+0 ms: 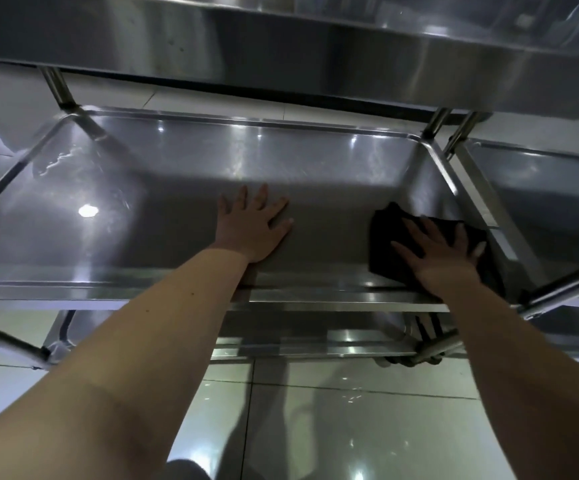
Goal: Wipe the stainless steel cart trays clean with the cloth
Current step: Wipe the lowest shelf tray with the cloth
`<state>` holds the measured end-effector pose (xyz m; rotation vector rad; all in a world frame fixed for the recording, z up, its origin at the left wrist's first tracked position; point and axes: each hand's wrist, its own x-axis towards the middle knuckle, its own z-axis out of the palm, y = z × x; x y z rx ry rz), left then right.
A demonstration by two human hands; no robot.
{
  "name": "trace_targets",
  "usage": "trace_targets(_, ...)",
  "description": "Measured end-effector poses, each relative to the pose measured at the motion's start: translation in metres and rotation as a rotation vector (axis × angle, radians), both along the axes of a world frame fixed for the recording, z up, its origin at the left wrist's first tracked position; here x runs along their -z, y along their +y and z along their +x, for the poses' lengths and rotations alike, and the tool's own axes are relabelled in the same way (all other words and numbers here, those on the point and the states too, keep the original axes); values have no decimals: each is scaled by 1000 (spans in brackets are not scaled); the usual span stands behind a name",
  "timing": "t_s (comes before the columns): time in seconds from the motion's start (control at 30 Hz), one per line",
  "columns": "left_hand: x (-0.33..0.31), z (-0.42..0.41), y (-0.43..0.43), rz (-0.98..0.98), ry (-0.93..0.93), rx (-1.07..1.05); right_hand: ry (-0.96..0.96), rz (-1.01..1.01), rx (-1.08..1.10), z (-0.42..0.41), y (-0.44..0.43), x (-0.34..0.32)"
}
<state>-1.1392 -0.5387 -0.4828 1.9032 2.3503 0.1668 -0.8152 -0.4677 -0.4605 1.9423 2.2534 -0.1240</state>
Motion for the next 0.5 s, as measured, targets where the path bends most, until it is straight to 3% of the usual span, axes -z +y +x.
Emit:
trace_targets(0.13,2,5,1,1,21,-13,-6,-30,117,17,8,-3)
trace_targets(0.33,-1,4,1,-31,48,-23,54,4,-295,-108,-36,8)
trace_targets(0.5,-4,1,0,-60,33,2,54,34,-283,-59,-19,9)
